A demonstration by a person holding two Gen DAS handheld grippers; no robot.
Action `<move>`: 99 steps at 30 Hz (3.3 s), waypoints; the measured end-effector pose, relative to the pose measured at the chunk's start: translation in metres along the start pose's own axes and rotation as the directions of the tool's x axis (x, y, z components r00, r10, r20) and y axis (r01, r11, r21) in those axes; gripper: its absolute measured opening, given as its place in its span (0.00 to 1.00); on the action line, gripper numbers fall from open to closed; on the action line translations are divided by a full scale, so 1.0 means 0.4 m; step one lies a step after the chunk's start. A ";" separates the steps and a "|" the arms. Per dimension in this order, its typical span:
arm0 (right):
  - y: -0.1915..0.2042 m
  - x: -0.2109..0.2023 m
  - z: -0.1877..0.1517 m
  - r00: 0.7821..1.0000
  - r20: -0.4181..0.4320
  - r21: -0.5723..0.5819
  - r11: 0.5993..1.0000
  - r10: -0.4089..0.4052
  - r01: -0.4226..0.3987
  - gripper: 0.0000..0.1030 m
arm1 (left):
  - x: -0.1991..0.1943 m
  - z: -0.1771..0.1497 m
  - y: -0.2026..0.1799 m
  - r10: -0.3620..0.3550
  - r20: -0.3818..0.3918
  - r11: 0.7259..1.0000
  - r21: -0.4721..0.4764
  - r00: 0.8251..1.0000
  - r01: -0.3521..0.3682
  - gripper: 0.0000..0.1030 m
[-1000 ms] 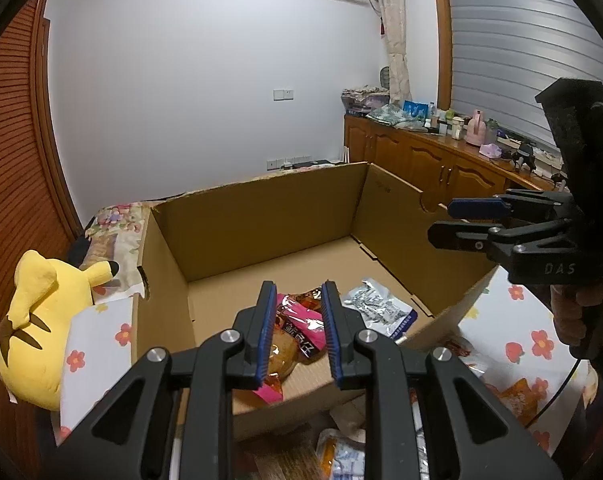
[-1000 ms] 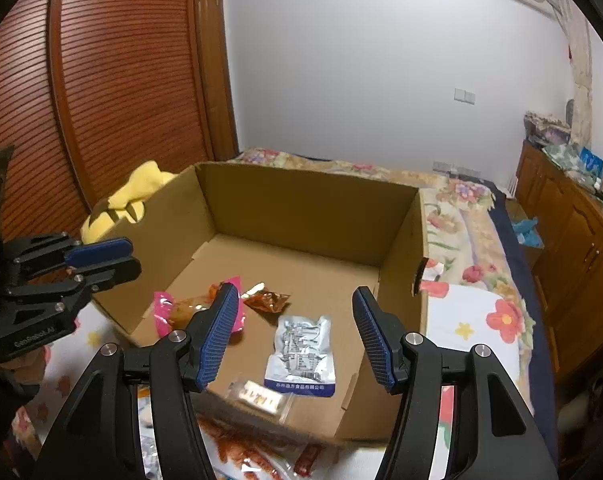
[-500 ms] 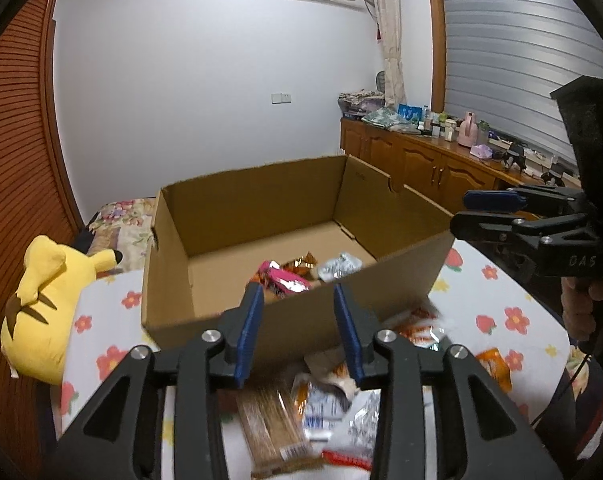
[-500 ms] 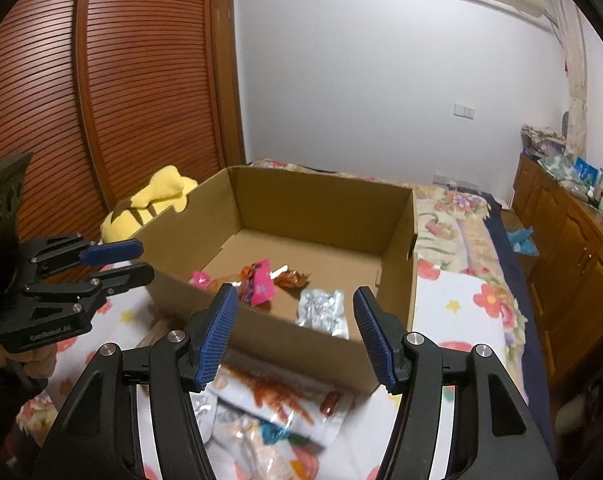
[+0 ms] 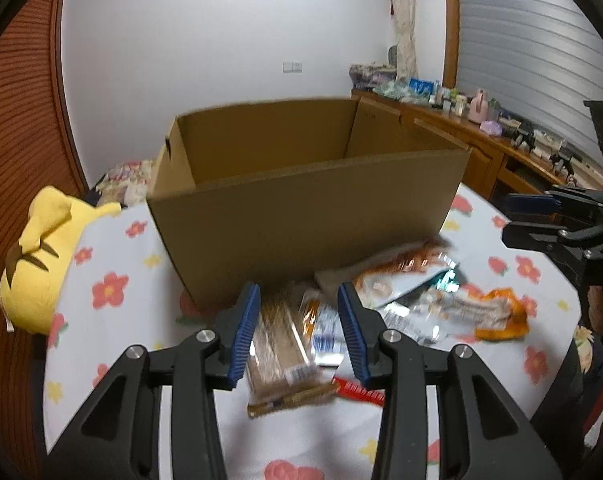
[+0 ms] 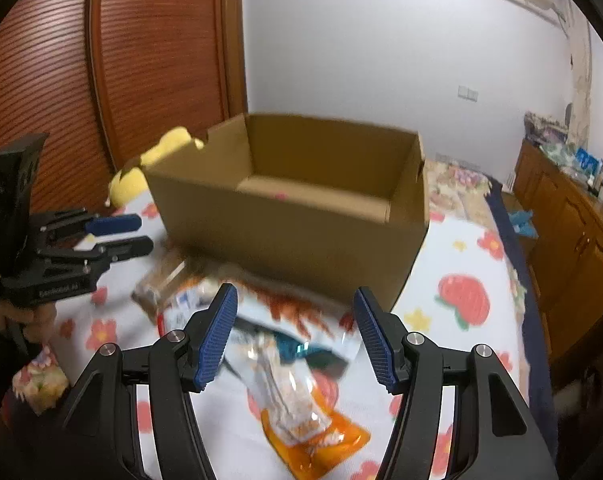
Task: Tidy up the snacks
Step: 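Move both open tools back toward the snack pile, then grasp the clear-wrapped biscuit bar with the left tool while the right tool grasps the orange pouch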
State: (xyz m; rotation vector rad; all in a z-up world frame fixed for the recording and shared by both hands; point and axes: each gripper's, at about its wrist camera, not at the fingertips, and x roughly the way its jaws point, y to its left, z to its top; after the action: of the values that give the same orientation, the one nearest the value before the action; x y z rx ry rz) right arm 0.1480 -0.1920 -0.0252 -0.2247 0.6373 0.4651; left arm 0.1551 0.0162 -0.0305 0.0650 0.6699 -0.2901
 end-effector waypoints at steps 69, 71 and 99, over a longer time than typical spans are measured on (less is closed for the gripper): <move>0.012 0.151 -0.177 0.984 -0.179 -0.045 0.999 -0.003 -0.005 0.67 | 0.193 -0.023 0.089 0.002 -0.217 0.992 -0.122 0.976 -0.029 0.57; 0.012 0.151 -0.176 0.984 -0.179 -0.045 0.999 -0.003 -0.005 0.67 | 0.196 -0.026 0.084 0.003 -0.220 0.992 -0.120 0.975 -0.030 0.54; 0.031 0.142 -0.181 0.978 -0.206 -0.071 0.997 0.021 -0.037 0.73 | 0.004 -0.098 0.041 -0.026 -0.070 0.993 -0.119 0.997 0.017 0.42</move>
State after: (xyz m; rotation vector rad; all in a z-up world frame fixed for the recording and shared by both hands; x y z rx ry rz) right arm 0.1446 -0.1861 -0.1180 -0.3379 0.8268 0.4982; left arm 0.1373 0.0376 -0.0629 -0.0457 0.7575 -0.2689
